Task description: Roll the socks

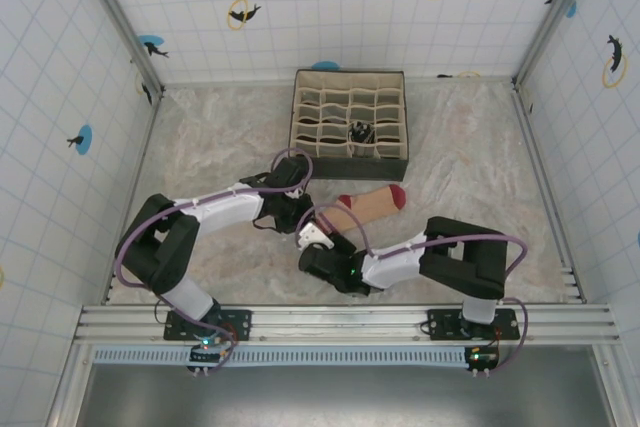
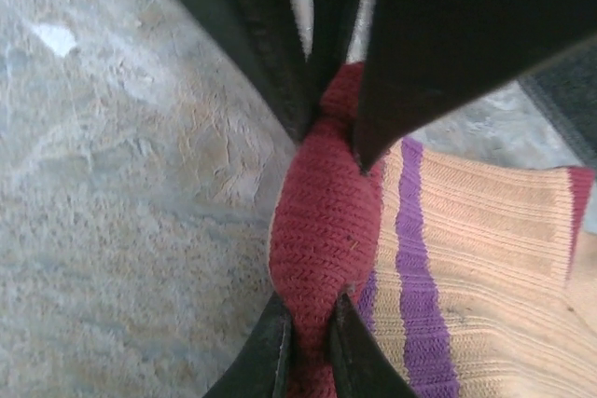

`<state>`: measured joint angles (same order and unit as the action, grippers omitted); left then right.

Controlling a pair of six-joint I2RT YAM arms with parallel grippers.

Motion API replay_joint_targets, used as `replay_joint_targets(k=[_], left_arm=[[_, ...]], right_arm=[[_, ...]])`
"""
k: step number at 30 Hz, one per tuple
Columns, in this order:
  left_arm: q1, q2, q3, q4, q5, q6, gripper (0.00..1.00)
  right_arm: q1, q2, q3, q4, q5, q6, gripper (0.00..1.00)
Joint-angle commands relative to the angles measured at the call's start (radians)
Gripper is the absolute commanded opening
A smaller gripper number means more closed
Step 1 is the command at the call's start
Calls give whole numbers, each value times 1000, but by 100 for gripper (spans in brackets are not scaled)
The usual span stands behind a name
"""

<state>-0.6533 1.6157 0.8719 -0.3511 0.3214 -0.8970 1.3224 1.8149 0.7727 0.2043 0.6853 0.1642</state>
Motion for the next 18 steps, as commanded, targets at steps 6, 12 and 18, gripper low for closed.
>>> replay_joint_targets(k=[6, 12, 18], left_arm=[[21, -58, -30, 33, 18, -19, 51], [22, -92, -38, 54, 4, -22, 65], [21, -150, -97, 124, 1, -37, 66]], right_arm=[[-110, -66, -66, -98, -397, 181, 0], [-194, -137, -178, 46, -575, 316, 0], [-283, -173, -306, 263, -765, 466, 0]])
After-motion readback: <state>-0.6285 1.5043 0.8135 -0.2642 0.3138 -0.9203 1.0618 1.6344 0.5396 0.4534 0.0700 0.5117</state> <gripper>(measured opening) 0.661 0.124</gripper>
